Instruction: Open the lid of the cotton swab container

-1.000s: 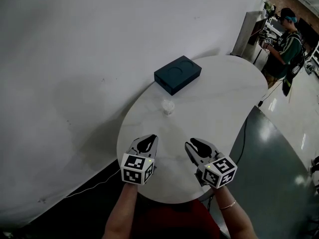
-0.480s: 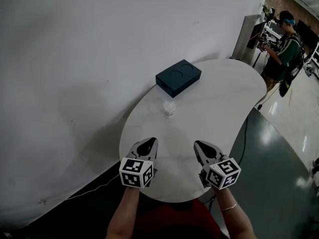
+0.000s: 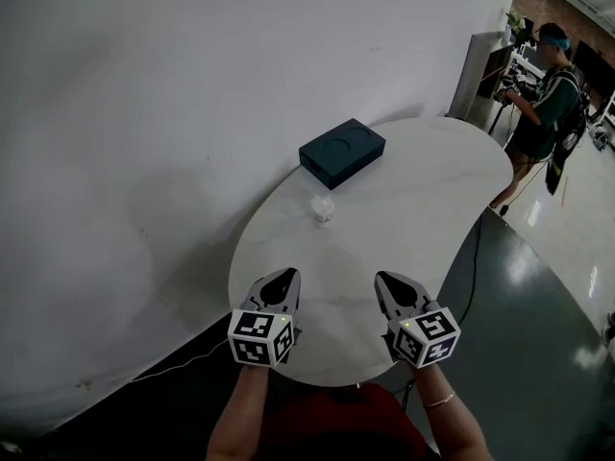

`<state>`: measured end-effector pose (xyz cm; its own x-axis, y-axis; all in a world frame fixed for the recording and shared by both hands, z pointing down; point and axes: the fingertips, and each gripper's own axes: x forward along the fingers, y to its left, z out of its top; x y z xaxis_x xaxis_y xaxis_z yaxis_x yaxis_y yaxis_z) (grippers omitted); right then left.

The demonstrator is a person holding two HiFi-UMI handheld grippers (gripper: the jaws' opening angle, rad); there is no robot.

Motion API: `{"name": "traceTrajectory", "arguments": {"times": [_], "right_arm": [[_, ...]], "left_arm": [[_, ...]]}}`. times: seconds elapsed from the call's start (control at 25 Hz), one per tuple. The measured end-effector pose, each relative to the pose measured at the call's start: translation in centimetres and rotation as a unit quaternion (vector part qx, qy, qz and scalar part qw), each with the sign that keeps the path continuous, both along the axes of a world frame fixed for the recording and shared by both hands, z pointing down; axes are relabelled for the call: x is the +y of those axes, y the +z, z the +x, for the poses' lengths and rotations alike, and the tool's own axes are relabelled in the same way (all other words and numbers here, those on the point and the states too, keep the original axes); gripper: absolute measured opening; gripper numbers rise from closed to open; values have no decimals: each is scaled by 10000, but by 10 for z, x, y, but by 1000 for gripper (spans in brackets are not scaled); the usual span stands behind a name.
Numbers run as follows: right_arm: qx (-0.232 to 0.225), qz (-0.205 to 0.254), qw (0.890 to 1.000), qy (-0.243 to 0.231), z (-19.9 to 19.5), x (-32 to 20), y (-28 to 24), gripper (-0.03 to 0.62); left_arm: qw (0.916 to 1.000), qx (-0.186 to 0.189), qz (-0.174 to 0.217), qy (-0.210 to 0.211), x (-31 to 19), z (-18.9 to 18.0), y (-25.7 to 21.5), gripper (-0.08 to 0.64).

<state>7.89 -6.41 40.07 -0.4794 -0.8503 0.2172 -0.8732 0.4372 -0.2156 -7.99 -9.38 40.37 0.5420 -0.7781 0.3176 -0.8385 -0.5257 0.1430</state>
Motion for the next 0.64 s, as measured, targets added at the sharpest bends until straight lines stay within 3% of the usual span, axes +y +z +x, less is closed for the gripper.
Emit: {"name": "traceTrajectory", "arguments": {"times": [0.28,0.64], "right_arm": [[-34,63,10000,15,12,16,-5,15],[36,115,9999,-14,24,41,-3,15]], "left_arm": [[9998,111,40,-186,19,6,-12,34],[9994,-5,154,-297,47,16,-13,34]]}}
